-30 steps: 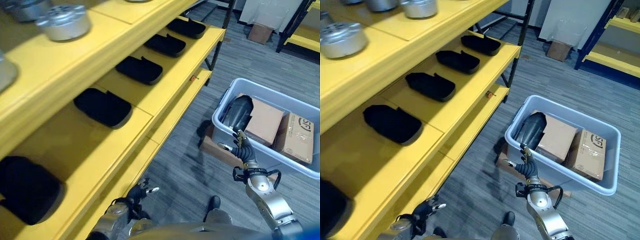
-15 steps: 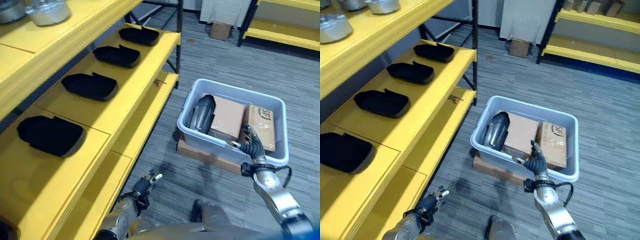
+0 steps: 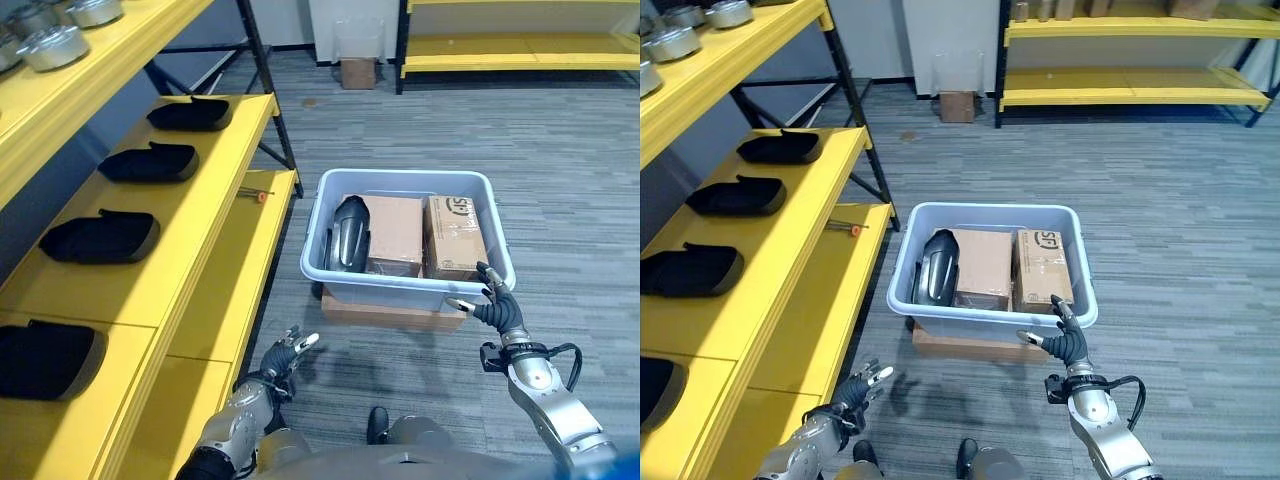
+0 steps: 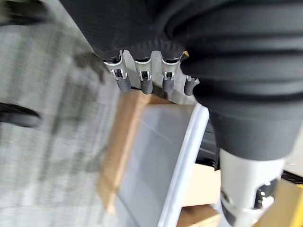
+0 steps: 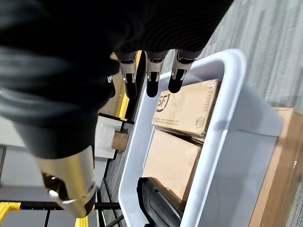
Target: Move parts from the plastic box to the shelf.
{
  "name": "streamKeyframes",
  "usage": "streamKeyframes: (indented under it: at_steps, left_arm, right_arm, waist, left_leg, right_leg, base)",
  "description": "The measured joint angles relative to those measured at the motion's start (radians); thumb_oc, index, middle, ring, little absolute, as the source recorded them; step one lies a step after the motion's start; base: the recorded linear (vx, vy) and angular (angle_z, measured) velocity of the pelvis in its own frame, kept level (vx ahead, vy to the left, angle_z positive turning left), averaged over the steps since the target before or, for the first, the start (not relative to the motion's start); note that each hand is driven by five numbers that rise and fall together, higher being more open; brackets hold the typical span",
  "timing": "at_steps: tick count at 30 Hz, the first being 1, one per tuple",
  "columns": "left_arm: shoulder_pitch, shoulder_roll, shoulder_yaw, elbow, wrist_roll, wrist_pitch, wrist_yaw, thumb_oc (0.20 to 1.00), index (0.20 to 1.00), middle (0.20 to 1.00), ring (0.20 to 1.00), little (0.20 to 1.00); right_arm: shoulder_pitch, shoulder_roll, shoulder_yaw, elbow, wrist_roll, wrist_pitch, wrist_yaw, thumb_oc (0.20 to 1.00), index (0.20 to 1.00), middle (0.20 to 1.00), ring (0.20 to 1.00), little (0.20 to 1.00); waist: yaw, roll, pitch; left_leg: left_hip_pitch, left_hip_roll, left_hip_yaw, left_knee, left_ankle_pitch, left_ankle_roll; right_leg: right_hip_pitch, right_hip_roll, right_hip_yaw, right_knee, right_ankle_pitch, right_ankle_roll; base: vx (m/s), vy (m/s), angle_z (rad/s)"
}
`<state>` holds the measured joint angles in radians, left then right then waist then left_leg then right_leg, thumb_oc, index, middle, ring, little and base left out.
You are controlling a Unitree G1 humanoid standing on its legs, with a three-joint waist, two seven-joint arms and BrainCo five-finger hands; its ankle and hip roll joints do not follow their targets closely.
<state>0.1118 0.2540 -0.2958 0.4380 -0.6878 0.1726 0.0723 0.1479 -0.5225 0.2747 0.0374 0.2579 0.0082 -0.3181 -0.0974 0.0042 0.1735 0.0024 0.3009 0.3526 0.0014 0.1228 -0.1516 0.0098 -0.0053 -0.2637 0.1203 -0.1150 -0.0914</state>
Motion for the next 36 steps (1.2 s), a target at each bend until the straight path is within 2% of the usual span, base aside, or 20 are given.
streamKeyframes:
  at_steps: [2,3,5,6,7,8,11,16,22,28,36]
  left_arm:
    - [-0.011,-0.018,-0.002,-0.001,0.0,0.0,-0.002,1.0,1.0,1.0,1.0,1.0]
    - [-0.014,-0.02,-0.002,0.001,0.002,0.0,-0.004,1.0,1.0,1.0,1.0,1.0]
    - [-0.021,-0.02,-0.002,0.002,0.004,0.0,-0.011,1.0,1.0,1.0,1.0,1.0]
    - [-0.02,-0.023,-0.004,0.001,0.009,0.0,-0.016,1.0,1.0,1.0,1.0,1.0]
    - [-0.017,-0.025,-0.008,0.003,0.013,0.0,-0.022,1.0,1.0,1.0,1.0,1.0]
    - [-0.02,-0.023,-0.01,0.001,0.014,0.0,-0.022,1.0,1.0,1.0,1.0,1.0]
    - [-0.003,-0.002,-0.025,0.002,0.053,0.006,-0.022,1.0,1.0,1.0,1.0,1.0]
    - [-0.002,0.035,-0.025,-0.001,0.091,0.013,-0.022,1.0,1.0,1.0,1.0,1.0]
    - [-0.005,0.026,-0.04,-0.002,0.091,0.017,-0.022,1.0,1.0,1.0,1.0,1.0]
    - [-0.006,0.023,-0.051,-0.015,0.091,0.021,-0.023,1.0,1.0,1.0,1.0,1.0]
    - [-0.024,0.039,-0.093,-0.053,0.208,0.019,-0.045,1.0,1.0,1.0,1.0,1.0]
  right_arm:
    - [0.013,-0.007,-0.001,-0.015,0.0,0.001,0.0,1.0,1.0,1.0,1.0,1.0]
    - [0.015,-0.006,-0.001,-0.014,0.001,0.001,0.0,1.0,1.0,1.0,1.0,1.0]
    - [0.017,-0.006,0.003,-0.014,0.002,0.002,0.001,1.0,1.0,1.0,1.0,1.0]
    - [0.018,-0.007,0.002,-0.014,0.001,0.002,0.001,1.0,1.0,1.0,1.0,1.0]
    - [0.02,-0.001,-0.002,-0.014,0.002,0.002,0.0,1.0,1.0,1.0,1.0,1.0]
    - [0.025,0.006,0.005,-0.014,0.002,0.003,0.004,1.0,1.0,1.0,1.0,1.0]
    - [0.026,0.025,0.004,-0.018,0.001,0.003,0.005,1.0,1.0,1.0,1.0,1.0]
    - [0.016,0.042,0.007,-0.02,0.003,0.003,-0.002,1.0,1.0,1.0,1.0,1.0]
    - [-0.006,0.051,0.012,-0.02,0.006,0.003,-0.019,1.0,1.0,1.0,1.0,1.0]
    - [-0.002,0.051,0.013,-0.021,0.006,0.009,-0.021,1.0,1.0,1.0,1.0,1.0]
    - [-0.07,0.055,0.012,0.047,0.002,0.007,-0.14,1.0,1.0,1.0,1.0,1.0]
  waist:
    - [-0.011,0.029,-0.018]
    - [-0.015,0.036,-0.021]
    - [-0.017,0.046,-0.027]
    - [-0.019,0.055,-0.031]
    - [-0.023,0.07,-0.039]
    - [-0.016,0.047,-0.027]
    - [0.003,0.021,-0.021]
    - [0.006,0.02,-0.02]
    - [0.007,0.02,-0.02]
    - [0.005,0.022,-0.022]
    - [0.01,0.02,-0.019]
  left_leg:
    - [0.021,-0.017,0.032,-0.02,0.006,0.011]
    - [0.037,-0.033,0.032,-0.032,0.006,0.017]
    - [0.073,-0.065,0.032,-0.046,0.011,0.026]
    - [0.092,-0.08,0.03,-0.051,0.02,0.044]
    - [0.104,-0.094,0.04,-0.088,-0.012,0.062]
    - [0.108,-0.119,0.041,-0.093,-0.03,0.078]
    - [0.108,-0.166,0.055,-0.093,-0.059,0.108]
    - [0.117,-0.205,0.075,-0.093,-0.079,0.136]
    - [0.132,-0.2,0.077,-0.093,-0.083,0.137]
    - [0.138,-0.195,0.079,-0.092,-0.084,0.137]
    - [0.155,-0.209,0.098,-0.084,-0.099,0.133]
  right_leg:
    - [0.003,-0.004,0.0,-0.007,0.008,0.012]
    - [0.007,-0.008,-0.001,-0.006,0.016,0.01]
    - [0.008,-0.014,-0.001,-0.005,0.017,0.029]
    - [0.005,-0.013,0.0,-0.002,0.017,0.039]
    - [-0.003,-0.015,-0.003,0.009,0.009,0.059]
    - [-0.017,-0.047,0.002,0.031,0.0,0.09]
    - [-0.025,-0.093,0.02,0.028,0.012,0.122]
    - [0.001,-0.121,0.041,-0.034,0.051,0.159]
    - [0.062,-0.1,0.046,-0.143,0.109,0.158]
    - [0.07,-0.09,0.056,-0.165,0.114,0.156]
    - [0.073,-0.094,0.068,-0.156,0.129,0.155]
  base:
    - [0.04,0.174,-0.02]
    - [0.06,0.129,0.04]
    - [0.04,0.099,0.05]
    - [0.03,0.078,0.14]
    - [-0.01,0.096,0.17]
    - [-0.02,0.086,0.16]
    - [0.01,0.07,-0.05]
    - [0.04,0.039,-0.09]
    - [0.07,-0.019,-0.07]
    - [0.04,0.024,-0.06]
    - [0.02,0.133,-0.09]
